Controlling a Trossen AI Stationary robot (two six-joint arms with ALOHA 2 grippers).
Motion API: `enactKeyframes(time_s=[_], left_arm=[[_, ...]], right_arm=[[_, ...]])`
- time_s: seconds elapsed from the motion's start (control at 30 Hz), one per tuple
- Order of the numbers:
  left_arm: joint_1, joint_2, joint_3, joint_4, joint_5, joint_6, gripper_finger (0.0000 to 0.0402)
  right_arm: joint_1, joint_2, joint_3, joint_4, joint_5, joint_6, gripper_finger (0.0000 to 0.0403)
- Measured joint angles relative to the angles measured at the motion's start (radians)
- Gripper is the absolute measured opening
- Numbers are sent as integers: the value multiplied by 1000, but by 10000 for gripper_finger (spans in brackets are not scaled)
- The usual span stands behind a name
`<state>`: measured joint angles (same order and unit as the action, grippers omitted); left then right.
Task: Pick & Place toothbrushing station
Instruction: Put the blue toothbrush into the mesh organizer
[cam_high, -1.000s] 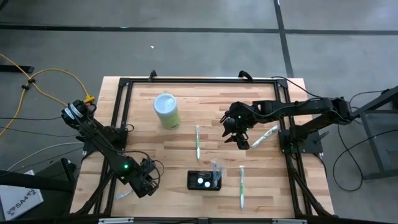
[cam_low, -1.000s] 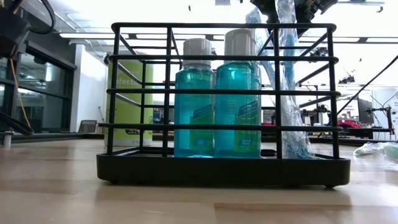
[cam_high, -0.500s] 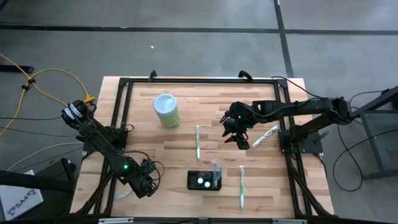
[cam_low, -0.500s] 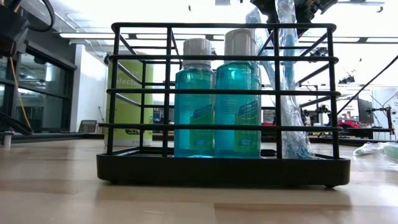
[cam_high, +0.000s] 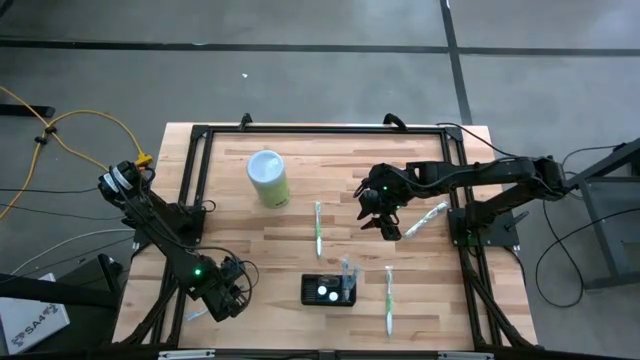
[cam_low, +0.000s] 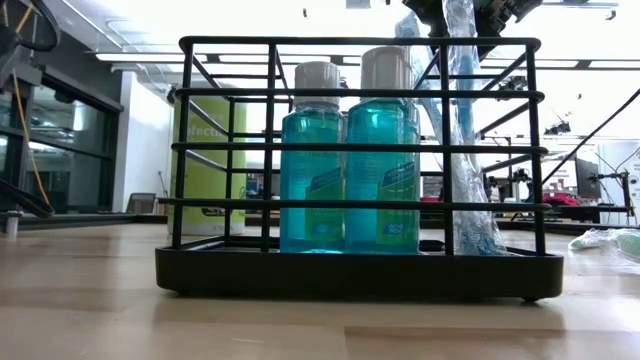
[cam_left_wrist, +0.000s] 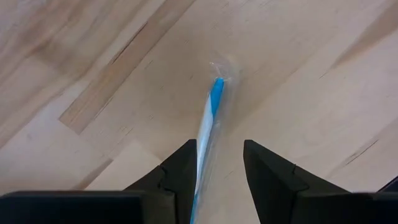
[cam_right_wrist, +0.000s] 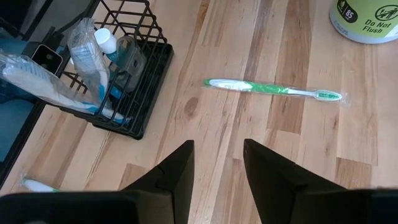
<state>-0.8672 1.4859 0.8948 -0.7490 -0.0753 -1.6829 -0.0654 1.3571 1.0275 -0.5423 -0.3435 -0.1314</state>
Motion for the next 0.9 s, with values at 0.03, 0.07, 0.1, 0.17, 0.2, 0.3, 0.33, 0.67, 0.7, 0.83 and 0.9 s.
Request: enactKeyframes(time_s=[0.03,0.07,0.1,0.17,0.2,0.3,0.33,0.67,0.7,0.83,0.9], left_arm=[[0,5,0,0,0,0,127],[-2,14,0,0,0,0,127],[-5,22,0,0,3,3,127],[-8,41,0,5,7,9,127],[-10,50,0,6,13,9,127],[-15,73,0,7,50,9,127],[-17,80,0,10,53,9,127],[-32,141,1,55,61,8,127],[-32,143,2,54,62,8,127],[-32,145,2,54,64,8,126],[-32,146,2,53,63,8,119]], right_arm=[[0,0,0,0,0,2,130],[0,0,0,0,0,5,130],[0,0,0,0,0,6,130],[0,0,0,0,0,7,130],[0,0,0,0,0,7,130],[0,0,0,0,0,8,130],[0,0,0,0,0,10,130],[0,0,0,1,0,27,130],[0,0,0,0,0,27,130],[0,0,0,0,0,30,130],[0,0,0,0,0,33,130]])
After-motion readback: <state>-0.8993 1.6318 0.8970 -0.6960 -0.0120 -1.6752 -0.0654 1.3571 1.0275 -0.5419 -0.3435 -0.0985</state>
